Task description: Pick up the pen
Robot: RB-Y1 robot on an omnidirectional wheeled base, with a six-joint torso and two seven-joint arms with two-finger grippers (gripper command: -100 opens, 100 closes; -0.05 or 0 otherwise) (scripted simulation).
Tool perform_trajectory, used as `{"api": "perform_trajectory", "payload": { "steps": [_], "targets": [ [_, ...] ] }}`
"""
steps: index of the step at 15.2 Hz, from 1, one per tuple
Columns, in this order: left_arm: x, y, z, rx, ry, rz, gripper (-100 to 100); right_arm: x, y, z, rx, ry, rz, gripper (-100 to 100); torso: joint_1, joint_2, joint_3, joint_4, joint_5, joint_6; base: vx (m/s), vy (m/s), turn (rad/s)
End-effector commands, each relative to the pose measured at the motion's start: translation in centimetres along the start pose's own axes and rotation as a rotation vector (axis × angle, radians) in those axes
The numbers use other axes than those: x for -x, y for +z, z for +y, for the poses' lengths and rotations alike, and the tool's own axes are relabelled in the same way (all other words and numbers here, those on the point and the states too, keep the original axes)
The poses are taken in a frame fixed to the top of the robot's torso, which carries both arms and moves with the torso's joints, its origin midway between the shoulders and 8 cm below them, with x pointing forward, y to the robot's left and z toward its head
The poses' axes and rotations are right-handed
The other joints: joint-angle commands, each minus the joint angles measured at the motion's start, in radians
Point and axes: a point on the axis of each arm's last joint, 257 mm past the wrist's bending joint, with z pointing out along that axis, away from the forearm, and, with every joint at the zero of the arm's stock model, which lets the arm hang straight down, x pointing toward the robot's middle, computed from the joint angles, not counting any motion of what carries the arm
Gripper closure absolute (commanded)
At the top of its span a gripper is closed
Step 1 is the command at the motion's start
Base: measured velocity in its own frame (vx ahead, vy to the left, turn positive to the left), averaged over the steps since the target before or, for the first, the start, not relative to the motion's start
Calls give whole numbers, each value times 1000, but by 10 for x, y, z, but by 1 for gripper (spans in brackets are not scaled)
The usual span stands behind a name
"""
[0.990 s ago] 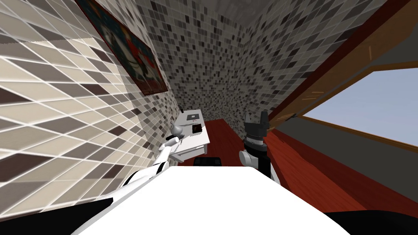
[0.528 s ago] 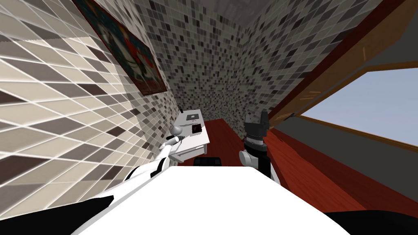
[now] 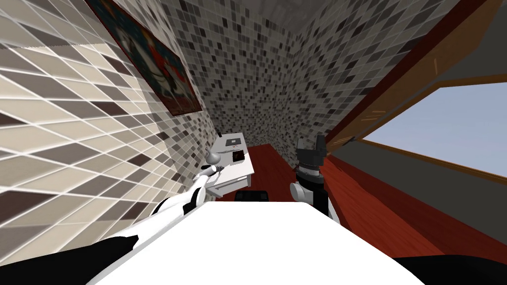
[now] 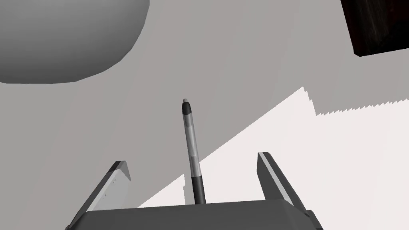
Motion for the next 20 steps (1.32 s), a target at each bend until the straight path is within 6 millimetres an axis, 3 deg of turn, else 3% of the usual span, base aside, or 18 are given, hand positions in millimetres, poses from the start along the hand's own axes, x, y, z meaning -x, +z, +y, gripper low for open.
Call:
{"api": "perform_trajectory", "payload": {
  "steps": [1, 9, 19, 20],
  "targets": [
    [6, 1, -1, 9, -39, -32, -100, 0, 0, 0, 0, 0, 0, 0, 0, 0, 0, 0, 0, 0, -3, 3, -15],
    [27, 4, -3, 13, -147, -110, -100, 0, 0, 0, 0, 0, 0, 0, 0, 0, 0, 0, 0, 0, -3, 8, -33],
    [44, 10, -1, -23, -205, -113, -100, 0, 0, 0, 0, 0, 0, 0, 5, 2, 1, 0, 1, 0, -27, 71, -138],
    [44, 11, -1, -25, -208, -111, 100, 0, 0, 0, 0, 0, 0, 0, 4, 1, 1, 0, 1, 0, -6, 16, -3]
  ]
}}
